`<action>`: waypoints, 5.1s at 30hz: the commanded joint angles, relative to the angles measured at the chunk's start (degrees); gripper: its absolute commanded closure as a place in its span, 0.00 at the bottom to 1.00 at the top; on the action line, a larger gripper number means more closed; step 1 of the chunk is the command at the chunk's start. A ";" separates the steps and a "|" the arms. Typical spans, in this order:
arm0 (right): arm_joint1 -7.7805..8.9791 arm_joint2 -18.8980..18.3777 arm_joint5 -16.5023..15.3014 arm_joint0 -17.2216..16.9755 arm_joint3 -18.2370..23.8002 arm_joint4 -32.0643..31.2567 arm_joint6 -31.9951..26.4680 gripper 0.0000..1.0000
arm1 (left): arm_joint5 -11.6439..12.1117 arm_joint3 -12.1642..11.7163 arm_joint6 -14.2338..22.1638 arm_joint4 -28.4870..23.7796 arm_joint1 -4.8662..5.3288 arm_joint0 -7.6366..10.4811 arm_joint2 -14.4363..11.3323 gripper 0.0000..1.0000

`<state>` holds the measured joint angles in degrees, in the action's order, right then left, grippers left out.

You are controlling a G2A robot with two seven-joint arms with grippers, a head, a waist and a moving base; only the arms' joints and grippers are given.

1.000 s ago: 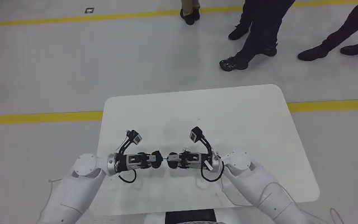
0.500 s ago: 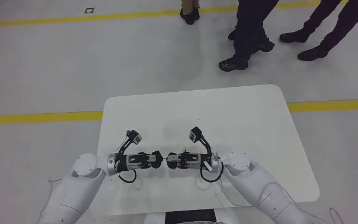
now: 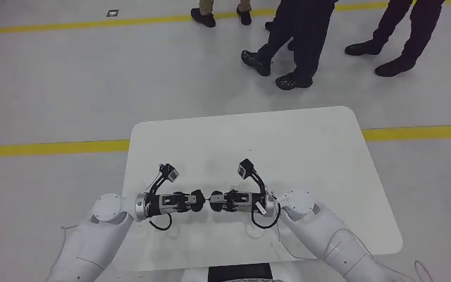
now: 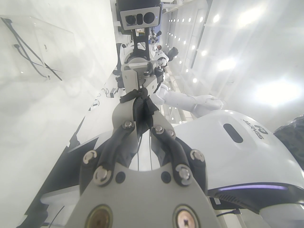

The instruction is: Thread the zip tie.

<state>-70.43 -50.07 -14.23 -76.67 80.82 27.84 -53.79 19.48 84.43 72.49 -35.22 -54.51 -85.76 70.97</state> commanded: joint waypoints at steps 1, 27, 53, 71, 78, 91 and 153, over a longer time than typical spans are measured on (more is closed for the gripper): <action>0.05 -0.08 0.02 -0.04 0.01 -0.13 -0.06 1.00 | 0.00 0.00 0.00 0.00 0.00 0.00 0.00 0.90; 0.18 -0.59 -0.14 0.25 -0.87 0.87 -0.27 1.00 | -1.63 0.63 -2.27 -0.28 0.03 1.86 -2.57 0.29; -0.11 0.52 1.48 0.99 -1.31 -0.96 1.74 1.00 | -1.94 -1.03 -2.02 -0.62 0.46 3.13 -4.04 0.67; 0.04 0.17 1.71 0.47 -1.11 -1.22 2.10 1.00 | -1.88 -0.93 -2.36 -0.41 0.84 3.18 -4.65 0.78; 0.12 0.04 2.03 0.31 -1.17 -1.28 1.94 1.00 | -1.87 -1.03 -2.44 -0.62 0.95 3.33 -4.93 0.85; 0.10 0.03 1.72 0.38 -1.05 -0.92 1.71 1.00 | -1.88 -1.54 -2.72 -0.83 1.09 3.84 -5.61 0.89; 2.22 -5.87 0.09 -4.88 3.18 -4.65 4.78 0.00 | -1.02 -1.35 -1.18 -5.03 1.87 5.18 -6.36 1.00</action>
<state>-68.21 -55.94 -14.14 -81.55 84.00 23.18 -49.00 18.47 83.12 71.35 -40.31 -52.65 -80.58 64.60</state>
